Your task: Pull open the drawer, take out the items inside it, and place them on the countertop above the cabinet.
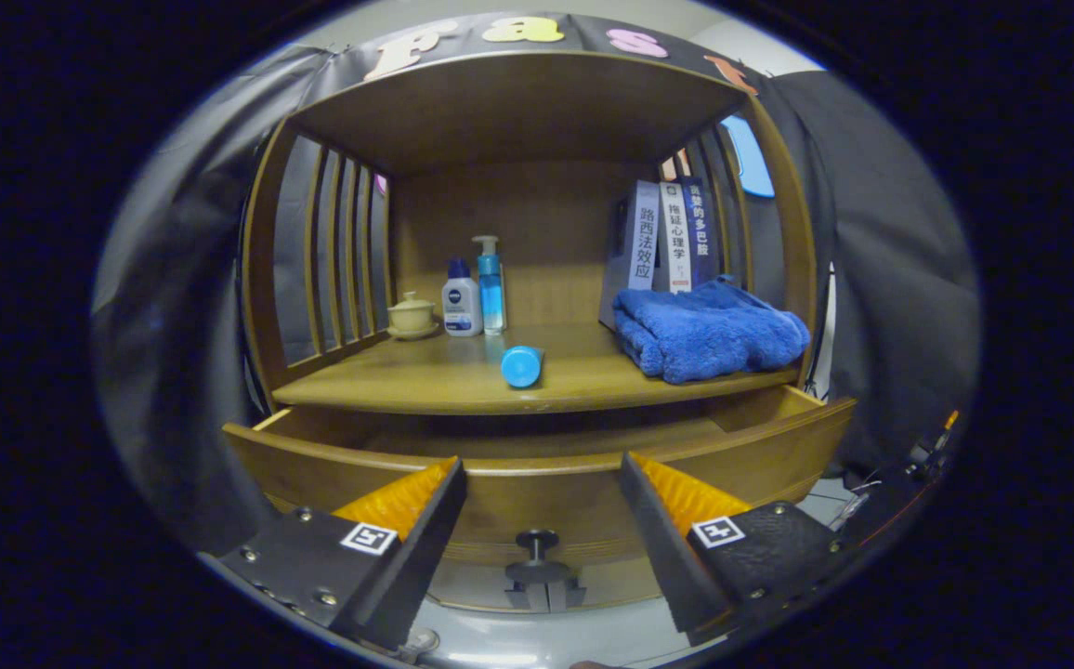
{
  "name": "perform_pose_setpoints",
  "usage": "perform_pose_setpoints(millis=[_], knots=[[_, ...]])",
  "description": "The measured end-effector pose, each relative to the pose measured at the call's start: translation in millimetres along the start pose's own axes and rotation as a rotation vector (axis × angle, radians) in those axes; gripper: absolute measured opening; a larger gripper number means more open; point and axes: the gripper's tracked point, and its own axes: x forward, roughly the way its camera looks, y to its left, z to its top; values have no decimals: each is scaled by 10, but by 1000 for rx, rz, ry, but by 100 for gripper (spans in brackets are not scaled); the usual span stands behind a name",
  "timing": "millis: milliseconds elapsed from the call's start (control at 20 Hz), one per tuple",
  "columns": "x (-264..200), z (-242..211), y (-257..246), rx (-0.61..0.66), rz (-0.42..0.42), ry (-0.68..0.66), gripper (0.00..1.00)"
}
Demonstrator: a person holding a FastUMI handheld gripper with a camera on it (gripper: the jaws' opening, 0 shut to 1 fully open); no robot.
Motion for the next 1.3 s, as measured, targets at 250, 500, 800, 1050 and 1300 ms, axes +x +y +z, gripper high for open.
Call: perform_pose_setpoints(millis=[250, 500, 800, 1050, 1300], knots=[[332, 56, 29, 4, 2, -5, 99], [498, 98, 35, 4, 2, -9, 99], [531, 113, 35, 5, 2, -19, 99], [517, 109, 33, -3, 5, -34, 99], [494, 112, 34, -1, 29, -47, 99]])
